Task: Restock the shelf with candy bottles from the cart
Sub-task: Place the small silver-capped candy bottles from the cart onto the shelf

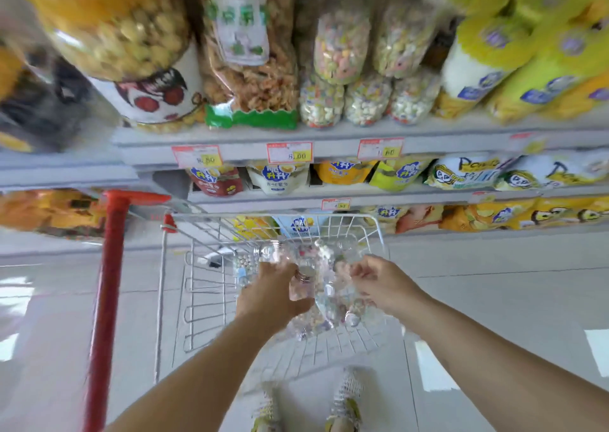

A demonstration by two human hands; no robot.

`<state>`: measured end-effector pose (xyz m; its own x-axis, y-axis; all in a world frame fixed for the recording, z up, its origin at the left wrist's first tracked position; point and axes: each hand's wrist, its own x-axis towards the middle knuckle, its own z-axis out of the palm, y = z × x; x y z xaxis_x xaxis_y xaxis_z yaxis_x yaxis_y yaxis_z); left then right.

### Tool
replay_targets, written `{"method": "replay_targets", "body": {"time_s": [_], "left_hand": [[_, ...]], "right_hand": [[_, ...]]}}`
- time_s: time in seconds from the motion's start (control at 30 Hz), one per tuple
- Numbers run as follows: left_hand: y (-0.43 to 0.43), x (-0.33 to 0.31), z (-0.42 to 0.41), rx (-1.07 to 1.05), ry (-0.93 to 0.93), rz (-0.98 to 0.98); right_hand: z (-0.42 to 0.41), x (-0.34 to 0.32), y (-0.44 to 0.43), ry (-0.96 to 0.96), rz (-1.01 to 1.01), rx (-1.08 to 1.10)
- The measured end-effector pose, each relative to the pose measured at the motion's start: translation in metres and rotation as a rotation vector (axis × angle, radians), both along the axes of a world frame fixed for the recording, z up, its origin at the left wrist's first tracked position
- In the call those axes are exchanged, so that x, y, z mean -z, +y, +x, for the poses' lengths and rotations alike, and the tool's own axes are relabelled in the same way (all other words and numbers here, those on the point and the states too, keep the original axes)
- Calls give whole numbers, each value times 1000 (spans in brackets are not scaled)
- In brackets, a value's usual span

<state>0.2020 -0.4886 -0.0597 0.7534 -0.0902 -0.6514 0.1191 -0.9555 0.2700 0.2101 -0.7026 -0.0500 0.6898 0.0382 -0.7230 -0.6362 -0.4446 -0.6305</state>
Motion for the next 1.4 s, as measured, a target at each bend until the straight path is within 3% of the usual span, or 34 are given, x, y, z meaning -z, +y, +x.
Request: {"method": "replay_targets", "body": {"time_s": [0.33,0.6,0.67,0.8,0.93,1.07,1.17,1.3,1.4], "left_hand": [[-3,-232,19,-163,-299,-272],[21,-356,63,-186,-582,-426],[31,-377,78,-165,-616,-443],[52,-403,107,-141,-675,-445],[72,-417,134,-108,-740,-384],[81,-419,154,-85,-778,-345],[83,-417,166,-91,-772,-323],[85,-413,184,-101,-771,-274],[85,-411,194,-112,-770,-259]], "right_hand": [[13,-212,-17,-284,173,209],[50,-334,17,-367,629,350],[66,-356,32,-374,639,288],[103,-390,59,-441,490,226],[132,-405,77,-687,65,89],[155,-409,96,-928,-146,89],[170,-394,114,-980,-239,125],[181,-370,131,-1031,-555,159],[190,-358,137,-1067,-558,229]]}}
